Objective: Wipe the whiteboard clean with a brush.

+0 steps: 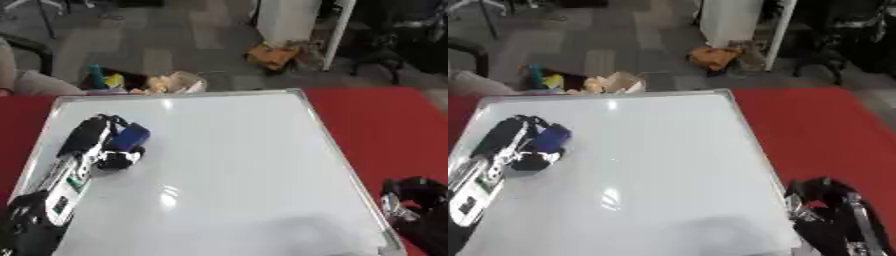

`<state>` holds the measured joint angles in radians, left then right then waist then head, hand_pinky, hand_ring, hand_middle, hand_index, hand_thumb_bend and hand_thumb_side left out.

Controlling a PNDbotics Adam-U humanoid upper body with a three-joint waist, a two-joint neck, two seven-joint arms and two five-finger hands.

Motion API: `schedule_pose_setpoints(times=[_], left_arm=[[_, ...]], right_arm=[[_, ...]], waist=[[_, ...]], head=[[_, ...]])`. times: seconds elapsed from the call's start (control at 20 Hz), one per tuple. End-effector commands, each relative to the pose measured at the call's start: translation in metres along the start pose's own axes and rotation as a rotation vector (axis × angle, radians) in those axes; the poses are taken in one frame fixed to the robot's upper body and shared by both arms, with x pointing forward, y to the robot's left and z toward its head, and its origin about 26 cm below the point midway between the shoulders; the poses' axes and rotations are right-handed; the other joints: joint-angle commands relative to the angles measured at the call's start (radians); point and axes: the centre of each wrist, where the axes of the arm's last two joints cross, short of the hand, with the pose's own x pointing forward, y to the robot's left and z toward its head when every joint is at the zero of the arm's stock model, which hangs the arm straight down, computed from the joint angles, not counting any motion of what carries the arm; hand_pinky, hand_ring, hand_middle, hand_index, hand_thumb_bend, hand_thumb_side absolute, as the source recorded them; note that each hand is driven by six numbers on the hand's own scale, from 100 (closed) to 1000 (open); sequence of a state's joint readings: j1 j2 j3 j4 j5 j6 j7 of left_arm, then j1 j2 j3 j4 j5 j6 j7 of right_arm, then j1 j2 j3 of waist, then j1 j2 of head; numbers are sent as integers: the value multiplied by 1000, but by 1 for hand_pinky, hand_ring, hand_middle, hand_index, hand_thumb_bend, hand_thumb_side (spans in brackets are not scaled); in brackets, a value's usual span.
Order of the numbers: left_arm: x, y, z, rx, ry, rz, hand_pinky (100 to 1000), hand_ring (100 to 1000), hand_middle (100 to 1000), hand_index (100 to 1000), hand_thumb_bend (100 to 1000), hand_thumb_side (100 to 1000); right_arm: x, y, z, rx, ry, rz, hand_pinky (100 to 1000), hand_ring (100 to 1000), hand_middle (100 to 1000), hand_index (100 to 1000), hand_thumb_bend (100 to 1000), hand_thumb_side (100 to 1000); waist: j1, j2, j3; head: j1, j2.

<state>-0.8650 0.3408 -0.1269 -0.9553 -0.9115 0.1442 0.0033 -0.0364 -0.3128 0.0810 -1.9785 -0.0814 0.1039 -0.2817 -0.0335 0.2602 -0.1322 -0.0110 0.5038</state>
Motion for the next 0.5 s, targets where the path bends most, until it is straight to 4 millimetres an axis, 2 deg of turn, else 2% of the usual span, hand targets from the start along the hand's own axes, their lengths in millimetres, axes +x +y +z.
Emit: schedule_pose_setpoints(times=[0.05, 0.5], left_arm=[[0, 9, -6, 39, 6, -10, 299, 628, 483, 755, 449, 302], [1, 9, -12, 76, 26, -14, 298, 625, 479, 733, 469, 336]], right_arm=[[8, -1, -3, 8, -34, -1, 173, 470, 361, 485, 100, 100], [10, 1, -4, 16, -43, -4, 172, 470, 360, 485, 100, 100]], waist=[[0, -10, -6], [2, 8, -22]], head=[[2, -15], [8, -24]])
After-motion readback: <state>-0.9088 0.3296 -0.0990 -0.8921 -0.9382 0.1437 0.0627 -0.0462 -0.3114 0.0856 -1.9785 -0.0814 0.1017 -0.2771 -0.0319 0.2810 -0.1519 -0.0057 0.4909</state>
